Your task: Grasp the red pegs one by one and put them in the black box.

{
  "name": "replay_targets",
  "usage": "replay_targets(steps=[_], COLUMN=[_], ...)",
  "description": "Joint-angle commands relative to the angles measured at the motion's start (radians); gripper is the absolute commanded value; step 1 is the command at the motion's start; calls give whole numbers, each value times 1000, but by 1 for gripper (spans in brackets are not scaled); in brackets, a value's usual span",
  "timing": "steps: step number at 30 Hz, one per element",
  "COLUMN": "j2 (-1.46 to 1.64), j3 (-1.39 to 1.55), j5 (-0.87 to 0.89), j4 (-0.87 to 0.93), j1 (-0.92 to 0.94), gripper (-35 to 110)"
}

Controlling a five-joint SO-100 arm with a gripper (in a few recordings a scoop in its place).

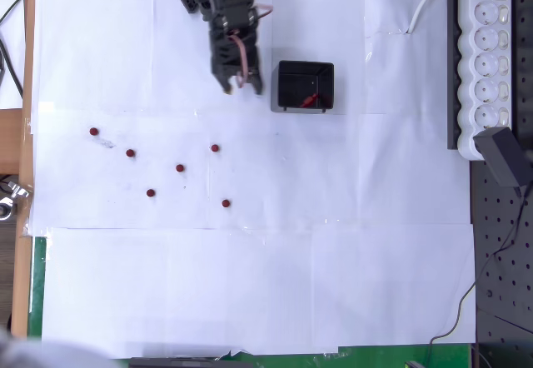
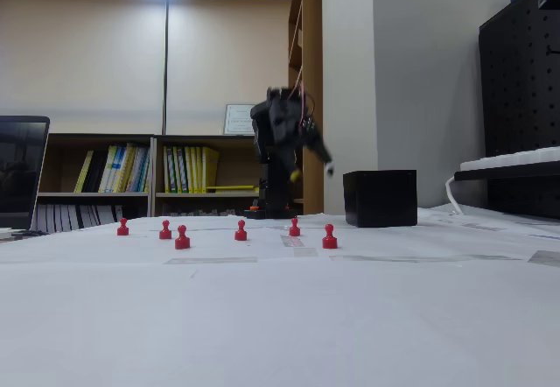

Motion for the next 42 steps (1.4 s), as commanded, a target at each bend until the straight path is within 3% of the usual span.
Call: replay_targets(steps=[1,14,31,42], j2=[86,474,807,951], j3=[3,-66,-20,87], j5=[15,124,212,212], j4=[-176,-824,-1218,-1289], j1=[12,106,121,133], gripper=[23,24,24,24])
